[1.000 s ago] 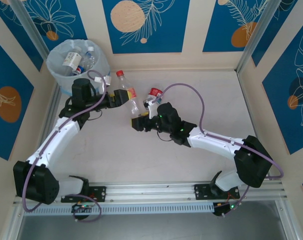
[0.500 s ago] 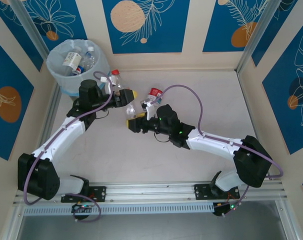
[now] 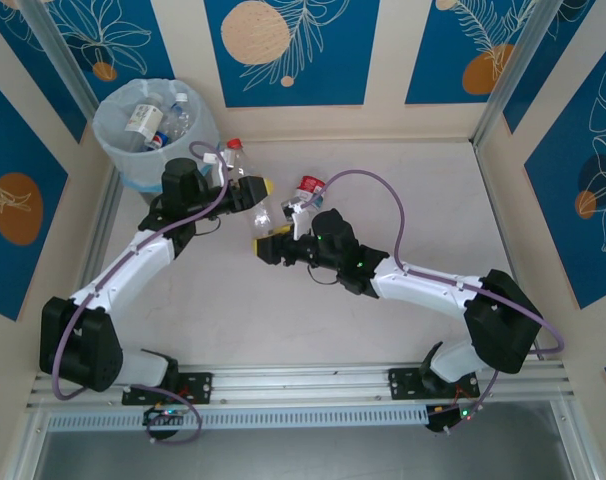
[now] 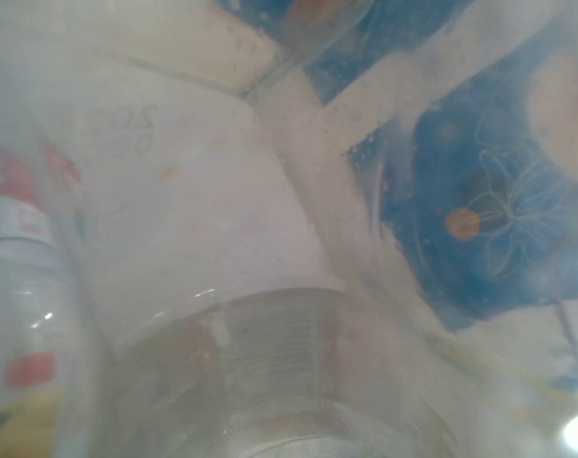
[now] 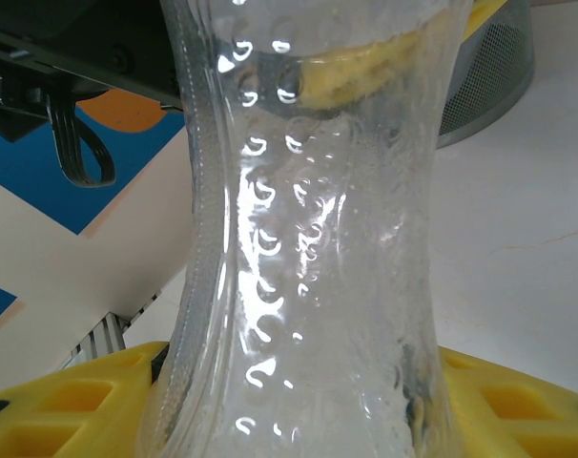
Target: Put the plastic bottles in the bin
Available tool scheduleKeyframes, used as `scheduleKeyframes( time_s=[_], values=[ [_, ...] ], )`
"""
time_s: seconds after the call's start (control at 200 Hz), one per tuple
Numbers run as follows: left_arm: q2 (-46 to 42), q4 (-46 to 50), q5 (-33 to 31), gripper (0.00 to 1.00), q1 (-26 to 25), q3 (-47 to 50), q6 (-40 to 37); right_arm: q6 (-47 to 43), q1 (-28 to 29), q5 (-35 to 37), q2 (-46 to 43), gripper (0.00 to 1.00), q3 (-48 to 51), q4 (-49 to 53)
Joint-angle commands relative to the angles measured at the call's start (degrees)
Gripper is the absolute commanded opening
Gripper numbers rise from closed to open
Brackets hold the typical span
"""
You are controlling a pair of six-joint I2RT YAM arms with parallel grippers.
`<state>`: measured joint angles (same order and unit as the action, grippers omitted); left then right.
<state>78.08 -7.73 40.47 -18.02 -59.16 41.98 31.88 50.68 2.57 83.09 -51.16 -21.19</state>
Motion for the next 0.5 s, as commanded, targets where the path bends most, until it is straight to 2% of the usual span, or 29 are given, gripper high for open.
scheduleKeyframes(
  time_s=[0.0, 0.225, 0.495],
  values=[
    [0.58, -2.39, 1.95, 0.61, -0.48, -0.07, -0.05, -1.21, 0.64, -0.76, 0.3, 0.5, -1.8, 0.09],
    [0.62, -2.09, 1.31, 0.56, -0.44, -0.38, -0.21, -0.95, 0.65, 0.27, 0.28, 0.61, -2.8, 2.54],
    [0.49, 1.77, -2.89, 0.54, -0.44, -1.25, -1.72, -0.91, 0.39, 2.53, 0.14, 0.74, -3.02, 3.98]
  ],
)
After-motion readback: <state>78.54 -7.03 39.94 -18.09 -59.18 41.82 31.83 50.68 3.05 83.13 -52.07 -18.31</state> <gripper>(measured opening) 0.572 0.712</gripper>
